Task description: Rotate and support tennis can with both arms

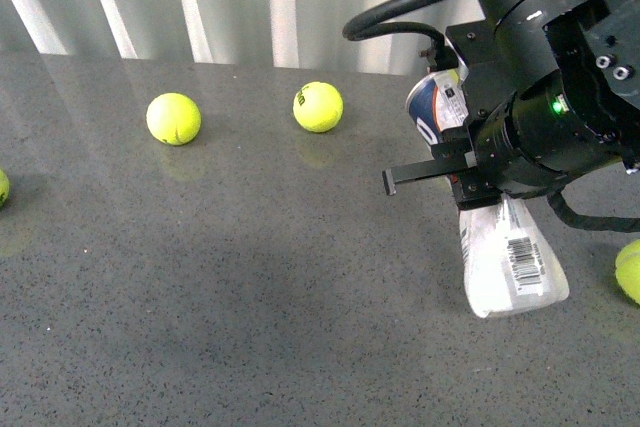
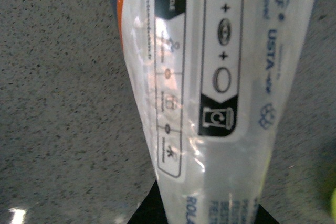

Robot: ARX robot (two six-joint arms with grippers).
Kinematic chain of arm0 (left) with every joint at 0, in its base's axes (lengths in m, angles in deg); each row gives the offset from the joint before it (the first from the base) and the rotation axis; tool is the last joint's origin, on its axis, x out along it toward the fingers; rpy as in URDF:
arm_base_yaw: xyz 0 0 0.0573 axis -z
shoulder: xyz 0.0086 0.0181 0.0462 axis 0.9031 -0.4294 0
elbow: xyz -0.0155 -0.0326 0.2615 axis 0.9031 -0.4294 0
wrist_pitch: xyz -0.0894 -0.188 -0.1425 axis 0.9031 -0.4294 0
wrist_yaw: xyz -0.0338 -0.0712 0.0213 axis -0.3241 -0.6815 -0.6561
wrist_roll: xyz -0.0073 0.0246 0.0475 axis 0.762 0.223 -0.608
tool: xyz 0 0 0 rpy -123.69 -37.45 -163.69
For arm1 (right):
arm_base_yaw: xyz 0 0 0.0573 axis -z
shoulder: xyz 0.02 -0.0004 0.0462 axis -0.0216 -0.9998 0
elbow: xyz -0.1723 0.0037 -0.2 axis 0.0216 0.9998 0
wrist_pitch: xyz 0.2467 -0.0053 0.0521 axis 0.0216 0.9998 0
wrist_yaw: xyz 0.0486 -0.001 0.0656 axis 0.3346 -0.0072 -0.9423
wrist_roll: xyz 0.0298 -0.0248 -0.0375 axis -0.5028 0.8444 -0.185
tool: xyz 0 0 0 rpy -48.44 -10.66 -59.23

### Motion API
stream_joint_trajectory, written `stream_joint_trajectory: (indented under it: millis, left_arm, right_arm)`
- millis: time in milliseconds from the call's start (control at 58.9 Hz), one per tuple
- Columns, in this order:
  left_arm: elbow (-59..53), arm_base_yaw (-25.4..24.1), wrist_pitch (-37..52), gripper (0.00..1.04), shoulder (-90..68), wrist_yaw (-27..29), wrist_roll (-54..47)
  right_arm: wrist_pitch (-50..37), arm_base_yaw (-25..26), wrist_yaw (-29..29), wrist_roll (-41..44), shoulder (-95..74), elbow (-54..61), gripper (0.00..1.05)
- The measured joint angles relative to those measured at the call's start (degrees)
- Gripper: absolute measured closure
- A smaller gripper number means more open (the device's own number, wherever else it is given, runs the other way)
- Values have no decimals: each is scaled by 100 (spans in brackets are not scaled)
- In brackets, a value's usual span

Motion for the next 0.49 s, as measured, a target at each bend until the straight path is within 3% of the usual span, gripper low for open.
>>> stream_joint_trajectory:
  millis: [119,204,340,493]
  left_arm:
    - [0,0,0,7,0,0,0]
    - [0,0,0,7,0,0,0]
    - [0,0,0,7,0,0,0]
    - [0,0,0,7,0,0,0]
  right_arm:
    - [-1381,-57,632,1429,210,529,100]
    - [-2568,-61,675,2771,181,922,100]
    - [-3893,-48,0,5154,-72,1298,100]
    - [-4249,-109,-551,6813,-404,1316,100]
